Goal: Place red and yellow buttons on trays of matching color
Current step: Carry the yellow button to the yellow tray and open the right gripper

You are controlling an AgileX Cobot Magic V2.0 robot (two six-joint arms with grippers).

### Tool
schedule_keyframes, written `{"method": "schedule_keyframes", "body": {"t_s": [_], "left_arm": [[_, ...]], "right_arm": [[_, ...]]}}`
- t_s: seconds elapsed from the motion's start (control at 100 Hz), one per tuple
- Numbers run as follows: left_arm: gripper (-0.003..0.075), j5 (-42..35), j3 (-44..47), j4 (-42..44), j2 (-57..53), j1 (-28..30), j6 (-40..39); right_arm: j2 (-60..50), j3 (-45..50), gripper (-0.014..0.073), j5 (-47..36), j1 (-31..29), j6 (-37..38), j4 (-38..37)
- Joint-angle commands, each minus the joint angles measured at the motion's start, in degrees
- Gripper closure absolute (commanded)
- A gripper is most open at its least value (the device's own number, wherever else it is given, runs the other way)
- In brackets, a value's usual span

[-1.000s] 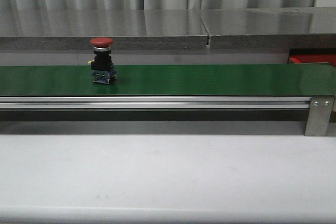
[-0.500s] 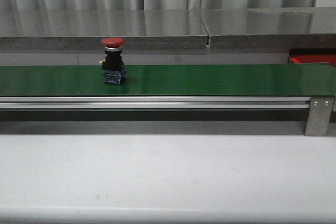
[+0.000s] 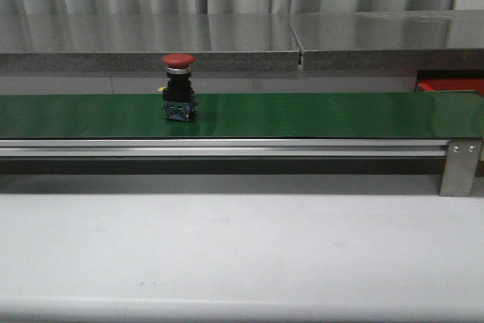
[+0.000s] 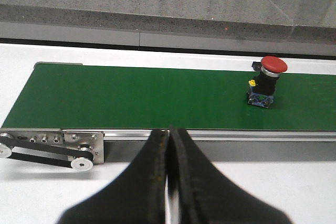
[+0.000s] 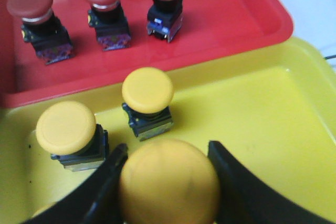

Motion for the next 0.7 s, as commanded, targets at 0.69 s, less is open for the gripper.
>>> {"method": "schedule_keyframes", "body": {"t_s": [0.69], "left_arm": [[0.0741, -4.3, -1.6, -0.7, 0.2, -0.5, -0.3]], "right_arm": [[11.1, -5.5, 0.043, -0.4, -0.4, -3.6, -0.2]]}}
